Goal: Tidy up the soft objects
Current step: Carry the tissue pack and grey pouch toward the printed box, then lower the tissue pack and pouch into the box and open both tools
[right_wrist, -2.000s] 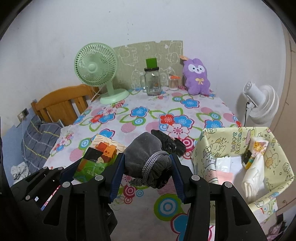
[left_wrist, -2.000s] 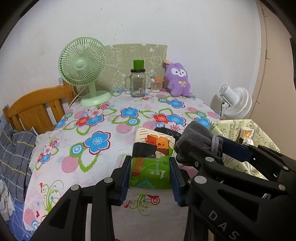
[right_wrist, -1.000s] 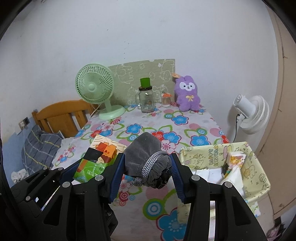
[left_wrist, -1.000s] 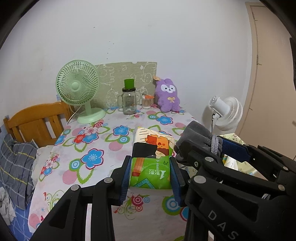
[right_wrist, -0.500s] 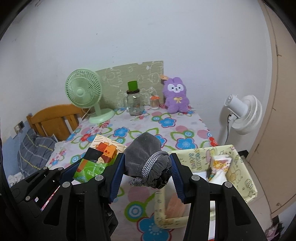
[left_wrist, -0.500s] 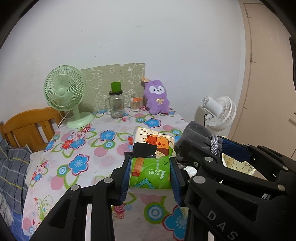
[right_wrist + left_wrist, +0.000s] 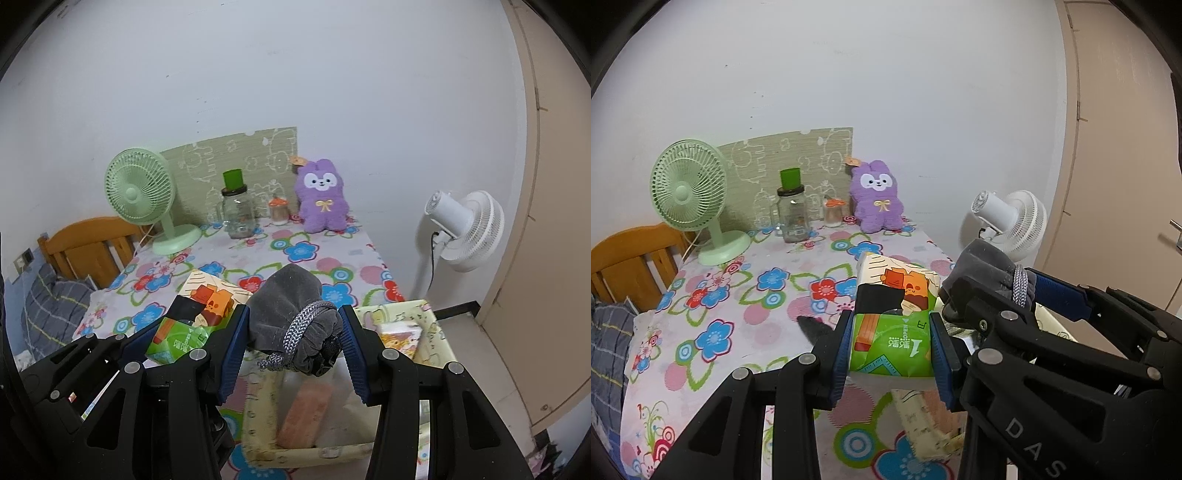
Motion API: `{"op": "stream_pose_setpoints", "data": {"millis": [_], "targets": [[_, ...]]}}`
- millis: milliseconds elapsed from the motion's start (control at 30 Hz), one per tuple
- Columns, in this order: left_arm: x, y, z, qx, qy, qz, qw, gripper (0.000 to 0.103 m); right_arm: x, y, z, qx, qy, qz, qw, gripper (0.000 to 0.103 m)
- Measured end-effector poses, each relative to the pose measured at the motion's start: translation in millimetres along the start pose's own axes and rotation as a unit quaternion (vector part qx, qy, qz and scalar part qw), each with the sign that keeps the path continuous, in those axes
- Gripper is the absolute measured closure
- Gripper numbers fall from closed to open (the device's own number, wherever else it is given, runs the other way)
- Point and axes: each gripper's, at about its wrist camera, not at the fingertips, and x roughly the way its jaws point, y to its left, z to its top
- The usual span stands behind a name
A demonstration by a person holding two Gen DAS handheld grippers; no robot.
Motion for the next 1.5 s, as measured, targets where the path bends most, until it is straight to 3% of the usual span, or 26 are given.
{"op": "stream_pose_setpoints", "data": {"millis": [500, 1100, 1400, 1500], "targets": [[24, -35, 4, 0.01, 0.018, -0.023, 0.9995, 0.063, 6, -41, 0, 0.014, -0.001, -0.023, 1.0, 0.051], [61, -58, -5, 0.008, 0.058, -0.039, 0.9975, 0.063, 30, -77, -15, 0.036, 0.035, -0.029, 0.998, 0.051], [85, -57, -18, -0.002, 0.094, -0.041, 0.9947, 0.06, 49, -83, -26, 0.04, 0.059, -0.029, 0.997, 0.051], [87, -59, -19, 0.006, 0.103, -0.047, 0.9935, 0.054, 53, -85, -28, 0.042, 0.065, -0.026, 0.997, 0.051]]}}
